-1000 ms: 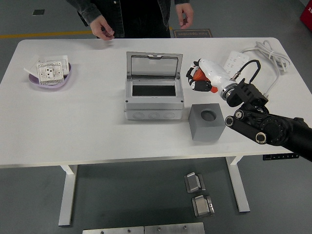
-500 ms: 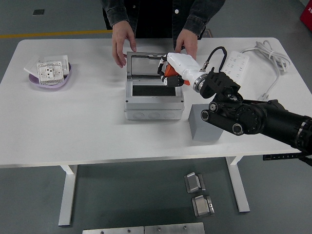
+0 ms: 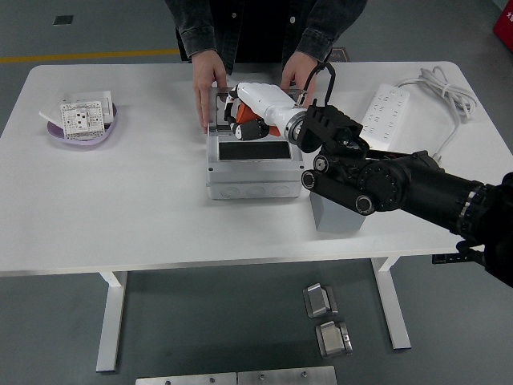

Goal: Pick up the cylinder from the cube,place it in the box,flap close box

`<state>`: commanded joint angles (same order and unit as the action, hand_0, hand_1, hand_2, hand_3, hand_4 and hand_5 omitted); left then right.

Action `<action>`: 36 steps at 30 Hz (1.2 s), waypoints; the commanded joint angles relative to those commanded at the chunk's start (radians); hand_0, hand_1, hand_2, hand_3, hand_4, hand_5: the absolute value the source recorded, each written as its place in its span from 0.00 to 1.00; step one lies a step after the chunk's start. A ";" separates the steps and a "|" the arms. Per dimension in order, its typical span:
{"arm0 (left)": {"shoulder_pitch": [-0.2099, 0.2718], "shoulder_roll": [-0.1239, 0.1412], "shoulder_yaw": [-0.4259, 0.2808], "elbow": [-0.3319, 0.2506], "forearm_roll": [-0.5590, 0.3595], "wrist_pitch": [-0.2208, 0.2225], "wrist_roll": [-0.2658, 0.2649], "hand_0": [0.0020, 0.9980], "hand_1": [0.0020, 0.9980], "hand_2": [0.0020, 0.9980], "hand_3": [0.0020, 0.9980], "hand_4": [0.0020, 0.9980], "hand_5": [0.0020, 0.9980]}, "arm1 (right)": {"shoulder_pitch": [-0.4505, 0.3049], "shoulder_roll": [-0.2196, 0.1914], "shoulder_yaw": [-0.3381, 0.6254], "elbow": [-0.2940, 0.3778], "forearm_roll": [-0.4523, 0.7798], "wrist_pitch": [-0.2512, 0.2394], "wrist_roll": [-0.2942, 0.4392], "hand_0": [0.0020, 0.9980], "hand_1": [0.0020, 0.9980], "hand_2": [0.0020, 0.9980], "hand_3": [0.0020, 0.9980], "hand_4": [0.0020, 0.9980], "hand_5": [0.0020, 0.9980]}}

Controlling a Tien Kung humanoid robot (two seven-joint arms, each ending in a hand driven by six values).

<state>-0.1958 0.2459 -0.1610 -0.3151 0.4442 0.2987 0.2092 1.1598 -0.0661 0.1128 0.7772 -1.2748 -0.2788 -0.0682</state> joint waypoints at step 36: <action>-0.013 -0.010 -0.006 -0.010 0.029 -0.001 0.000 0.62 0.63 0.60 0.69 0.71 0.27 | -0.071 -0.001 0.098 -0.051 -0.008 0.057 -0.004 0.07 0.14 0.26 0.27 0.00 0.00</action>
<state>-0.2089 0.2361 -0.1667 -0.3247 0.4729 0.2981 0.2091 1.0888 -0.0670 0.2112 0.7262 -1.2831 -0.2218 -0.0723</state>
